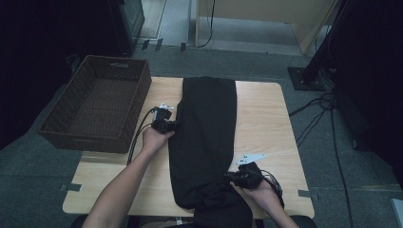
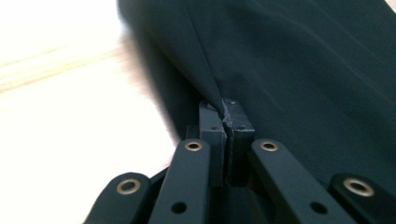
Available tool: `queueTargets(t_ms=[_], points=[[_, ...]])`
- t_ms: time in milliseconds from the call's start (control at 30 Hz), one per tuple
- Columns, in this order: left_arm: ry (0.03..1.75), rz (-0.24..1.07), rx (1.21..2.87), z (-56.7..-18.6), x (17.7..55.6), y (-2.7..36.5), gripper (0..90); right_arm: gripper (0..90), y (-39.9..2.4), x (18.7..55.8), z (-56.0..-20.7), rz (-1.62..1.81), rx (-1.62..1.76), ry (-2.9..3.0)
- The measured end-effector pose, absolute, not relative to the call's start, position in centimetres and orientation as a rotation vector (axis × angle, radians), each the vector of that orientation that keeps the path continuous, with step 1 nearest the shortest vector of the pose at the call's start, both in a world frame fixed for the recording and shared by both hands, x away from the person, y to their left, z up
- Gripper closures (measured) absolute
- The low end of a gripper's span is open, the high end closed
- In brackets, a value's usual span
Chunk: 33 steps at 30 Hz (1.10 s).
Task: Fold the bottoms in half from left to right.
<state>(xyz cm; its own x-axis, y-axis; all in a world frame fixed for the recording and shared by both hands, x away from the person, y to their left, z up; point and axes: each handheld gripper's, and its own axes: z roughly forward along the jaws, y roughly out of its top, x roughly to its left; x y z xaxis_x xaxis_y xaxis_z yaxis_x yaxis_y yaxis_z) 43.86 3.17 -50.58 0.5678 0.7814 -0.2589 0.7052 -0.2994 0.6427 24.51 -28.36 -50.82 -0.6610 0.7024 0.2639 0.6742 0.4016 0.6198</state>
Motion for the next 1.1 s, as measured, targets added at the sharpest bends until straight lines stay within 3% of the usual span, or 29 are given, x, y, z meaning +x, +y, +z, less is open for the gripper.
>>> queueTargets(t_ms=[133,300,400,867,1100], points=[[1.151,0.127,2.071,-50.3,42.7,3.4,89.9,78.7,-28.5,24.5,-50.8,1.130,1.278,2.589],[1.131,0.110,2.072,-50.2,41.1,4.2,89.9,55.3,-29.4,25.1,-50.1,1.193,1.299,2.461],[1.123,0.111,2.067,-50.2,40.5,4.6,89.9,49.9,-29.9,26.2,-49.8,1.222,1.314,2.380],[1.133,0.111,2.082,-50.9,40.8,4.3,89.5,39.6,-30.5,36.3,-50.9,1.112,1.427,2.138],[1.151,0.125,2.065,-50.9,41.3,4.3,89.5,34.9,-28.3,39.9,-51.9,1.116,1.469,2.143]])
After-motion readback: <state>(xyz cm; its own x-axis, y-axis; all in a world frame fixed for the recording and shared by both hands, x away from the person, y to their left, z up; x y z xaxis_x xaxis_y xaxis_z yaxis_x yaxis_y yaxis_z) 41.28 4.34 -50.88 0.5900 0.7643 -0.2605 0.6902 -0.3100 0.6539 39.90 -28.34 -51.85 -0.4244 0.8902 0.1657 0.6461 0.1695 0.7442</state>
